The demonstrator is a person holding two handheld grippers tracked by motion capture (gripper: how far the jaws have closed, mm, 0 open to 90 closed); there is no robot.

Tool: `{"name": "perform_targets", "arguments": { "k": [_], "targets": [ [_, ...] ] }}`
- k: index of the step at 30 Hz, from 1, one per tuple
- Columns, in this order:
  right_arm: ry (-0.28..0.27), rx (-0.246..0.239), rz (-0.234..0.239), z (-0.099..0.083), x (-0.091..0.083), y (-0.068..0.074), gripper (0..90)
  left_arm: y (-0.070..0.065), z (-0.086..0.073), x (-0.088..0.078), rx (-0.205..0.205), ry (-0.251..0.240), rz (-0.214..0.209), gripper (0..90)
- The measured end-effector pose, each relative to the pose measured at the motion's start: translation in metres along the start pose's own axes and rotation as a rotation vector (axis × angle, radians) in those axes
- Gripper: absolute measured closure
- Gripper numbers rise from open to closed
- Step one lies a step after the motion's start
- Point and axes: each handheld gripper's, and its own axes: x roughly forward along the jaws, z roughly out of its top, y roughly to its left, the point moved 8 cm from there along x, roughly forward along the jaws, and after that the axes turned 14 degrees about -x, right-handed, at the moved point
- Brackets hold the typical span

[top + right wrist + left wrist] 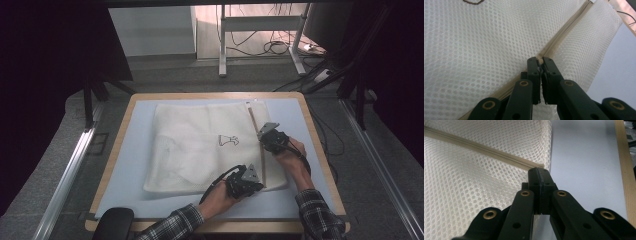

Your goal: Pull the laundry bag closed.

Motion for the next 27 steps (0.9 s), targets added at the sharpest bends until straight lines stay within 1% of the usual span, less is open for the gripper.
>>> {"name": "perform_targets", "arguments": {
  "k": [2, 4, 9, 13, 14, 15, 22, 23, 24, 25, 27],
  "targets": [
    [0.0, 0.002, 0.002, 0.001, 0.003, -0.003, 85.1, 0.0, 0.0, 0.0, 0.003, 0.0, 0.001, 90.0],
    [0.004, 0.001, -0.012, 0.002, 0.005, -0.007, 85.2, 0.0, 0.0, 0.0, 0.009, 0.0, 0.005, 90.0],
    [0.007, 0.006, -0.011, 0.005, 0.013, -0.014, 85.0, 0.0, 0.0, 0.0, 0.012, -0.001, 0.009, 90.0],
    [0.005, 0.005, -0.001, 0.006, 0.016, -0.017, 84.7, 0.0, 0.0, 0.0, 0.012, 0.0, 0.01, 90.0],
    [0.003, 0.005, -0.011, 0.006, 0.016, -0.018, 84.6, 0.0, 0.0, 0.0, 0.013, -0.001, 0.01, 90.0],
    [0.002, 0.009, -0.004, 0.006, 0.017, -0.019, 84.8, 0.0, 0.0, 0.0, 0.013, -0.001, 0.01, 90.0],
    [0.003, 0.004, -0.021, 0.009, 0.022, -0.024, 85.0, 0.0, 0.0, 0.0, 0.013, -0.002, 0.011, 90.0],
    [0.003, 0.004, -0.016, 0.01, 0.023, -0.024, 85.0, 0.0, 0.0, 0.0, 0.013, -0.002, 0.011, 90.0],
    [0.004, 0.002, -0.023, 0.011, 0.024, -0.025, 85.1, 0.0, 0.0, 0.0, 0.013, -0.002, 0.011, 90.0],
    [0.006, 0.0, -0.017, 0.011, 0.024, -0.025, 85.0, 0.0, 0.0, 0.0, 0.013, -0.002, 0.011, 90.0],
    [0.004, -0.002, -0.027, 0.013, 0.026, -0.027, 85.1, 0.0, 0.0, 0.0, 0.013, -0.003, 0.011, 90.0]
  ]
}}
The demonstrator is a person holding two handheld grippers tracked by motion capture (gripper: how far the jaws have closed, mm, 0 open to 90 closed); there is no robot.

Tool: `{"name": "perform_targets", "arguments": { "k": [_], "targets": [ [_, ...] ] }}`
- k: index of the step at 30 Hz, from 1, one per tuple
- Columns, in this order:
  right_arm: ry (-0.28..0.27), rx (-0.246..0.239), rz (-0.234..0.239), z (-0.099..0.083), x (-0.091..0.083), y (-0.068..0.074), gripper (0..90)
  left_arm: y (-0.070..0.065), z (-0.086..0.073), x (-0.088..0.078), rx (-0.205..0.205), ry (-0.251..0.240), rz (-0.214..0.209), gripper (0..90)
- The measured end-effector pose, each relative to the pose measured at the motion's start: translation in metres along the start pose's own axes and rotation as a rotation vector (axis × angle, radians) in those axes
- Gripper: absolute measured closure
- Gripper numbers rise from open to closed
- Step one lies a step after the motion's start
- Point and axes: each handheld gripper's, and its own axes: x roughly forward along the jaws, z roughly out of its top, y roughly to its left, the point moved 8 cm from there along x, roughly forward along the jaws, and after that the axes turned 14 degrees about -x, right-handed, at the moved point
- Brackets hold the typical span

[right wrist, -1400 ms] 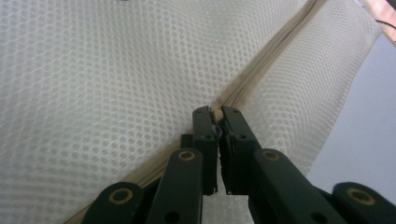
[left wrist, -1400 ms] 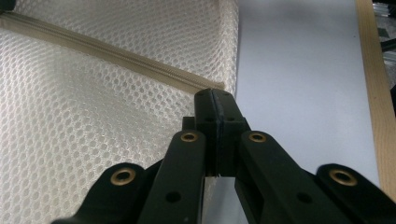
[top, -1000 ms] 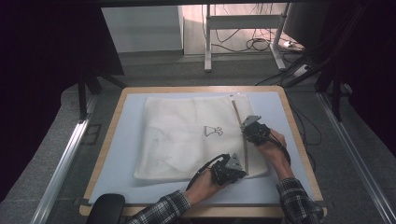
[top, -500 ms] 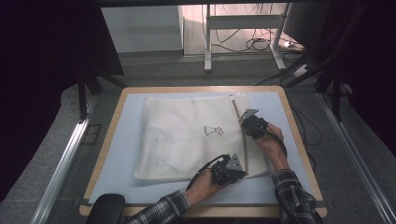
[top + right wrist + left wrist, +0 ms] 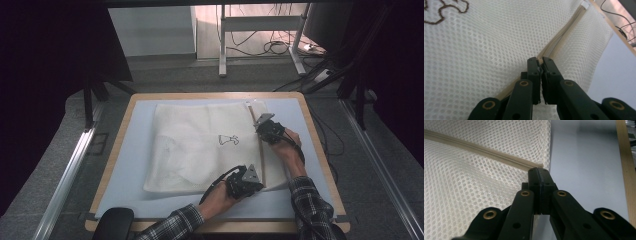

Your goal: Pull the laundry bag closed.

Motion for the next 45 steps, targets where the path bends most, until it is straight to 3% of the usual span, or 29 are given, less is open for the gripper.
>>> {"name": "perform_targets", "arguments": {
  "k": [45],
  "targets": [
    [-0.006, 0.001, -0.041, 0.021, 0.044, -0.05, 84.9, 0.001, 0.0, 0.0, -0.013, 0.0, -0.011, 90.0]
  ]
}}
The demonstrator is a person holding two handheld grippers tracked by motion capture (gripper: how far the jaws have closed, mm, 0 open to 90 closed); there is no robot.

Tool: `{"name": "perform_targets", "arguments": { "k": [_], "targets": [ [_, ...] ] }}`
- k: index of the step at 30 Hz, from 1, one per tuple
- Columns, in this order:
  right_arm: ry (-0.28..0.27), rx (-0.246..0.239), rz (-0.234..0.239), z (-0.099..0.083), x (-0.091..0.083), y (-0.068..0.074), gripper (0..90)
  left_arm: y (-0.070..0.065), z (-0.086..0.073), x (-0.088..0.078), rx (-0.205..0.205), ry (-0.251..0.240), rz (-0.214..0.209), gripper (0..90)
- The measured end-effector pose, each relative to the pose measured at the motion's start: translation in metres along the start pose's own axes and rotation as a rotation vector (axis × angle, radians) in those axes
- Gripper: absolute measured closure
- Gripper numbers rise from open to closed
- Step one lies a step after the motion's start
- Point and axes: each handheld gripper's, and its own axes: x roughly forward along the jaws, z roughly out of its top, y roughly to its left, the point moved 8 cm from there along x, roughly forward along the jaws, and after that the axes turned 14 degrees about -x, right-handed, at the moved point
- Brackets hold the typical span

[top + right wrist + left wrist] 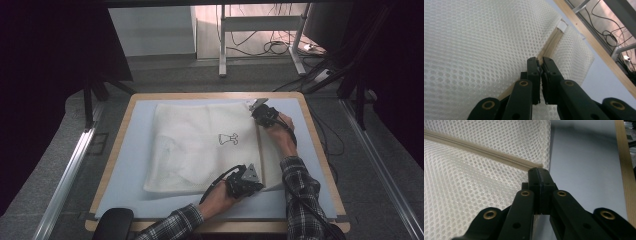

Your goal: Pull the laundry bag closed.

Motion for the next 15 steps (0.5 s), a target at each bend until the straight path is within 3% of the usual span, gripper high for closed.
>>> {"name": "perform_targets", "arguments": {
  "k": [15],
  "targets": [
    [-0.009, -0.003, -0.004, 0.005, 0.013, -0.011, 85.2, 0.001, 0.0, 0.0, -0.003, 0.005, -0.004, 90.0]
  ]
}}
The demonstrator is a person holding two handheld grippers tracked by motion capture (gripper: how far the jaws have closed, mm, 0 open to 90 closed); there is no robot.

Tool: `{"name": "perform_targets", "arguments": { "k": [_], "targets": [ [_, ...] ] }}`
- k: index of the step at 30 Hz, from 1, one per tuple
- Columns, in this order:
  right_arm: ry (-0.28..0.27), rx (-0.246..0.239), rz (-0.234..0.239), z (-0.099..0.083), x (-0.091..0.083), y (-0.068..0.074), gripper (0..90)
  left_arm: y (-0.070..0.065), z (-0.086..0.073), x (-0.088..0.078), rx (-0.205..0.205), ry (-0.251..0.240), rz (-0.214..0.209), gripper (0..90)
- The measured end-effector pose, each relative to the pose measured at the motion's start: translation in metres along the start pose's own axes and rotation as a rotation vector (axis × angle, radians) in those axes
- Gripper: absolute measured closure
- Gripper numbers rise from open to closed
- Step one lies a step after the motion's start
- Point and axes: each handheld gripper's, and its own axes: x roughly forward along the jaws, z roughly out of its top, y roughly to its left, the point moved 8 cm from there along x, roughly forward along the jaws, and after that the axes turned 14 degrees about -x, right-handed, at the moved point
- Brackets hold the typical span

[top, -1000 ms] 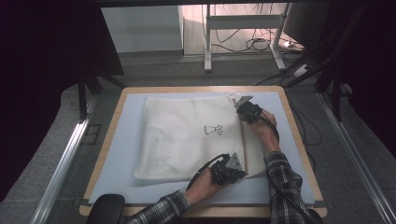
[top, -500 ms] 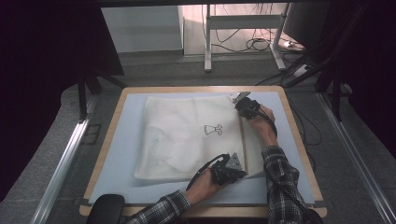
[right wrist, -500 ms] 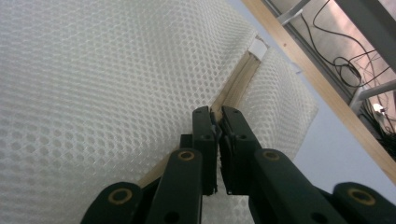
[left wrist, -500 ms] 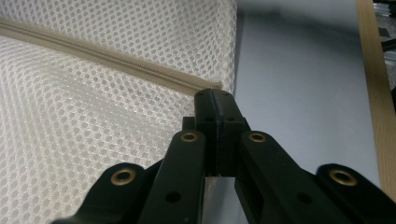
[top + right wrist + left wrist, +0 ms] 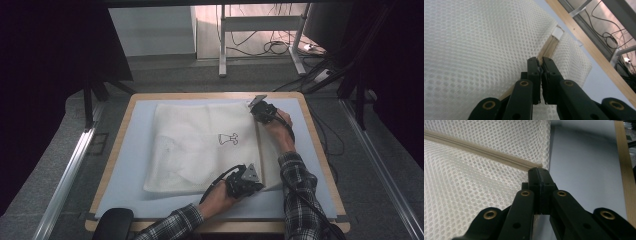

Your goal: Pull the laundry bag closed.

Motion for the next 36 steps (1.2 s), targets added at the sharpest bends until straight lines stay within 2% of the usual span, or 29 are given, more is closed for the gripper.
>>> {"name": "perform_targets", "arguments": {
  "k": [15, 23, 36],
  "targets": [
    [-0.004, -0.014, -0.005, 0.007, 0.014, -0.012, 85.4, -0.001, 0.0, 0.0, 0.005, -0.002, 0.005, 90.0],
    [0.007, -0.027, -0.005, 0.014, 0.022, -0.019, 85.5, 0.0, 0.0, 0.0, -0.005, 0.003, -0.004, 90.0],
    [0.023, -0.036, -0.003, 0.017, 0.032, -0.027, 84.4, 0.0, 0.0, 0.0, 0.004, 0.002, 0.004, 90.0]
  ]
}}
